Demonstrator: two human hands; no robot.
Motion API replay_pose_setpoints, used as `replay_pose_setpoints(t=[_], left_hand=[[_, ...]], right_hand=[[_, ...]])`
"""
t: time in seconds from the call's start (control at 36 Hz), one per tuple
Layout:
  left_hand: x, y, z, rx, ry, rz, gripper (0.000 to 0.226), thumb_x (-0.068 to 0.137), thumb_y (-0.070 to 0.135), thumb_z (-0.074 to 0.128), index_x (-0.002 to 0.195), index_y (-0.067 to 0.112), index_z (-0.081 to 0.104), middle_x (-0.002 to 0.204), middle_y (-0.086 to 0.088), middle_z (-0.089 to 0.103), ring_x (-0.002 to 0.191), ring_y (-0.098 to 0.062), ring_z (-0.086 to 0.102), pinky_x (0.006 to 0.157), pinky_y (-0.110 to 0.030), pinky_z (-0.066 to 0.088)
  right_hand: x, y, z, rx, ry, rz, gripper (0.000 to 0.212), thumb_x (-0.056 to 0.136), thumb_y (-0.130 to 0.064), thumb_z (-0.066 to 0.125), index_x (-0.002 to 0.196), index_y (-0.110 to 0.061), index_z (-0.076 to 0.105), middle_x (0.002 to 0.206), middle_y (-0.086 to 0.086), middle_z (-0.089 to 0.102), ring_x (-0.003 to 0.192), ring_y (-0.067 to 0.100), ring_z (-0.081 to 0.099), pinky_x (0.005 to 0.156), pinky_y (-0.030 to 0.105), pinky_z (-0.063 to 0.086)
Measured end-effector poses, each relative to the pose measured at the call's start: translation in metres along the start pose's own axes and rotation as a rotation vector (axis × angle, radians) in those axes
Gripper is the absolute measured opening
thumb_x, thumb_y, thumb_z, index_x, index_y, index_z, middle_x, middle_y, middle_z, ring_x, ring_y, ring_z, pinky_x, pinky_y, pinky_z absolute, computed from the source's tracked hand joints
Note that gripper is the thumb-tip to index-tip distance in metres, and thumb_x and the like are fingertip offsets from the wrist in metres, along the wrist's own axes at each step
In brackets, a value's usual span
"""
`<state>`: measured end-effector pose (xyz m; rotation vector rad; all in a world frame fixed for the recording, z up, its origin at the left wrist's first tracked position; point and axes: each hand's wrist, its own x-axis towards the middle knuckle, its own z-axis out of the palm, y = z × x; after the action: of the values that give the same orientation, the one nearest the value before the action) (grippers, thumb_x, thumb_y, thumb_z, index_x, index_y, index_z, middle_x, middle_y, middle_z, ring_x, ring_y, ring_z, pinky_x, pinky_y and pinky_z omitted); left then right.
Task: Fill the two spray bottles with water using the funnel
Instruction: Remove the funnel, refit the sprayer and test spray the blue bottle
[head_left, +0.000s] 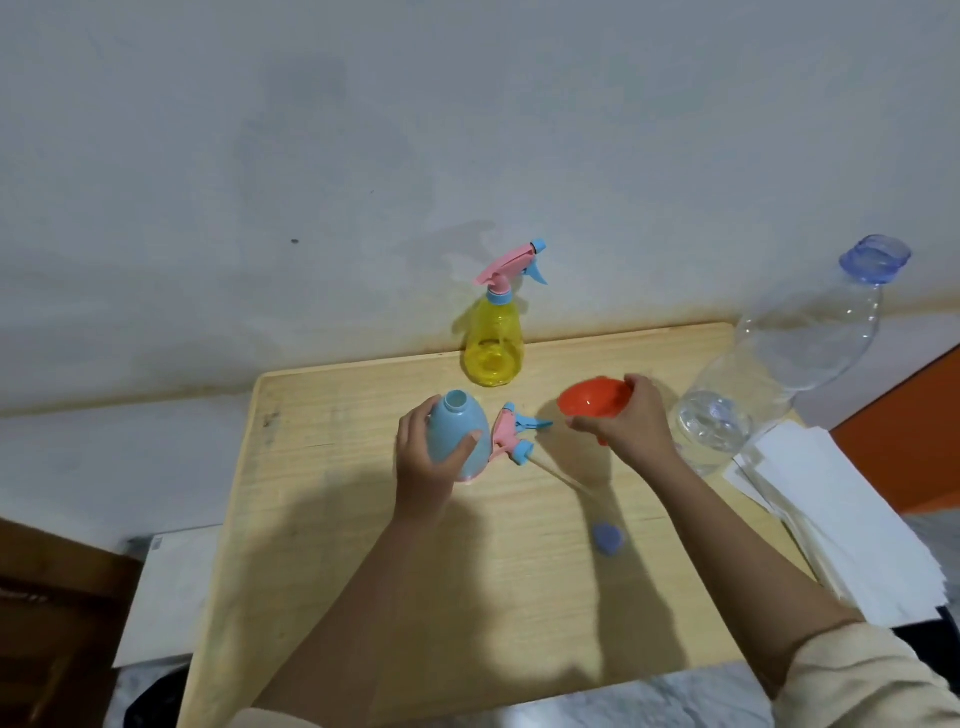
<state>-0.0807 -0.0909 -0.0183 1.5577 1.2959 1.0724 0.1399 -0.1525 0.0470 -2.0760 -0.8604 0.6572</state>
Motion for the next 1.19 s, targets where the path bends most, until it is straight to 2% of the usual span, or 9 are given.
replay_pose_setpoints(t=[0.08, 0.25, 0.42, 0.53, 0.69, 0.83, 0.94, 1.06, 1.19], left_hand=[[0.0, 0.001, 0.001, 0.002, 0.002, -0.002, 0.07, 0.062, 0.053, 0.067, 0.123, 0.021, 0.053, 0.114, 0.011, 0.05, 0.108, -0.013, 0.053, 0.092, -0.037, 0.05], [0.0, 0.002, 0.001, -0.002, -0.008, -0.013, 0.072, 0.061, 0.052, 0.068, 0.124, 0.02, 0.052, 0.116, 0.01, 0.049, 0.11, -0.014, 0.052, 0.09, -0.032, 0.049], [0.002, 0.002, -0.001, 0.019, -0.047, -0.008, 0.08, 0.059, 0.055, 0.065, 0.127, 0.017, 0.05, 0.118, 0.008, 0.047, 0.112, -0.016, 0.051, 0.09, -0.031, 0.047], [0.002, 0.001, -0.004, 0.035, -0.074, 0.004, 0.079, 0.059, 0.055, 0.066, 0.128, 0.018, 0.05, 0.115, 0.015, 0.046, 0.112, -0.015, 0.051, 0.093, -0.033, 0.047], [0.002, 0.0, -0.006, 0.032, -0.091, -0.011, 0.08, 0.059, 0.056, 0.066, 0.129, 0.02, 0.049, 0.121, 0.007, 0.046, 0.114, -0.014, 0.05, 0.095, -0.035, 0.047], [0.002, -0.002, -0.005, 0.022, -0.085, -0.013, 0.077, 0.06, 0.055, 0.067, 0.128, 0.022, 0.049, 0.12, 0.009, 0.047, 0.114, -0.015, 0.05, 0.096, -0.04, 0.048], [0.002, -0.003, -0.005, 0.023, -0.084, -0.012, 0.076, 0.061, 0.055, 0.067, 0.128, 0.024, 0.049, 0.119, 0.011, 0.046, 0.114, -0.014, 0.05, 0.096, -0.04, 0.048], [0.002, -0.002, -0.005, 0.024, -0.084, -0.013, 0.077, 0.061, 0.055, 0.066, 0.128, 0.023, 0.049, 0.12, 0.01, 0.047, 0.115, -0.014, 0.049, 0.097, -0.042, 0.047], [0.003, -0.002, -0.006, 0.032, -0.099, -0.004, 0.077, 0.061, 0.056, 0.066, 0.128, 0.022, 0.049, 0.12, 0.009, 0.046, 0.117, -0.016, 0.049, 0.098, -0.045, 0.046]], right_hand=[[0.001, 0.019, -0.001, -0.067, 0.006, 0.036, 0.098, 0.053, -0.02, 0.09, 0.133, -0.001, 0.036, 0.131, 0.014, 0.043, 0.118, 0.029, 0.047, 0.09, 0.029, 0.041], [0.003, 0.036, 0.001, -0.113, -0.006, 0.064, 0.095, 0.056, -0.017, 0.089, 0.133, -0.003, 0.036, 0.132, 0.014, 0.044, 0.121, 0.029, 0.046, 0.097, 0.034, 0.04], [-0.003, 0.042, 0.008, -0.025, -0.038, 0.087, 0.065, 0.062, -0.007, 0.082, 0.113, -0.008, 0.042, 0.11, 0.007, 0.048, 0.099, 0.02, 0.049, 0.074, 0.025, 0.039], [-0.004, 0.043, 0.01, 0.004, -0.036, 0.058, 0.065, 0.062, -0.011, 0.083, 0.113, -0.007, 0.043, 0.109, 0.007, 0.049, 0.093, 0.016, 0.048, 0.063, 0.021, 0.038], [-0.002, 0.048, 0.013, -0.046, -0.027, 0.054, 0.079, 0.06, -0.02, 0.087, 0.122, -0.006, 0.041, 0.121, 0.011, 0.048, 0.104, 0.02, 0.048, 0.076, 0.027, 0.041], [-0.009, 0.038, 0.016, -0.118, 0.014, -0.009, 0.096, 0.064, -0.023, 0.085, 0.14, -0.005, 0.028, 0.141, 0.013, 0.032, 0.129, 0.028, 0.036, 0.099, 0.034, 0.036], [-0.02, 0.022, 0.024, -0.101, 0.129, -0.26, 0.068, 0.074, -0.011, 0.076, 0.131, -0.002, 0.04, 0.135, 0.014, 0.037, 0.123, 0.022, 0.039, 0.093, 0.011, 0.023], [-0.026, 0.013, 0.045, -0.125, 0.071, -0.405, 0.031, 0.078, -0.001, 0.064, 0.109, 0.0, 0.058, 0.112, 0.013, 0.056, 0.096, 0.015, 0.048, 0.079, 0.003, 0.026], [-0.021, 0.017, 0.078, -0.259, -0.175, -0.351, 0.027, 0.08, -0.011, 0.067, 0.104, 0.0, 0.059, 0.106, 0.015, 0.056, 0.097, 0.027, 0.054, 0.074, 0.024, 0.034]])
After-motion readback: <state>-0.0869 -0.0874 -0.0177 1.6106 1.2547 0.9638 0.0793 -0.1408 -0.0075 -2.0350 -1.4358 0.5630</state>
